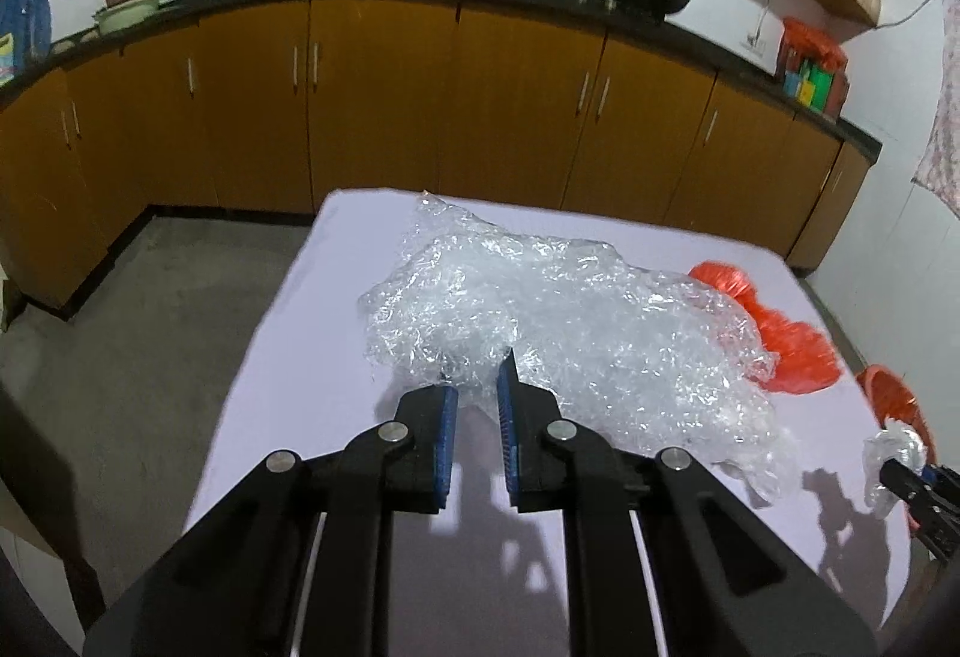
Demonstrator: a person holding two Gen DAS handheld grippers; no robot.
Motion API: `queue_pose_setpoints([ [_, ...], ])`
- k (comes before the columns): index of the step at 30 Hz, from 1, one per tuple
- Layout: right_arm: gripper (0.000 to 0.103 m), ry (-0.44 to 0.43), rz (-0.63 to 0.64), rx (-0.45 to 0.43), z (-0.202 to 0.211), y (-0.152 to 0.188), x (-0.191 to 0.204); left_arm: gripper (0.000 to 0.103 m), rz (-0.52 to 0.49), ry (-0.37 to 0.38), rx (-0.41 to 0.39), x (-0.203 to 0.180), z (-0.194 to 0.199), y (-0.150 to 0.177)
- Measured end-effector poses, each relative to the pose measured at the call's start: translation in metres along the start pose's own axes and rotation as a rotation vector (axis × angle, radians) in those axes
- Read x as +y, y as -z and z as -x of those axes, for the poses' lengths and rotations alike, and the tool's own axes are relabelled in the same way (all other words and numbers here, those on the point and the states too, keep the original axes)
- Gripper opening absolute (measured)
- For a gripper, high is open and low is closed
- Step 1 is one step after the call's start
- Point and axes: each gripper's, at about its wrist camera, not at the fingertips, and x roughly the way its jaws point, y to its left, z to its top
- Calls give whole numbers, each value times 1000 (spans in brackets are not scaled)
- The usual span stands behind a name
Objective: Collect trash
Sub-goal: 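Carry the clear bag and bubble wrap over the basket and release both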
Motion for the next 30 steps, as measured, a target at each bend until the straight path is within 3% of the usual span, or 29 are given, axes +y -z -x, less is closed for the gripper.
queue_pose_setpoints([
  [7,29,11,-5,-47,32,-1,-2,13,-23,50,-55,-15,37,-10],
  [15,29,64,-32,-103,71,-1,-20,13,-102,154,-88,-71,58,-11],
  [30,29,236,-150,-170,127,11,-105,13,-217,357,-79,-182,60,0],
])
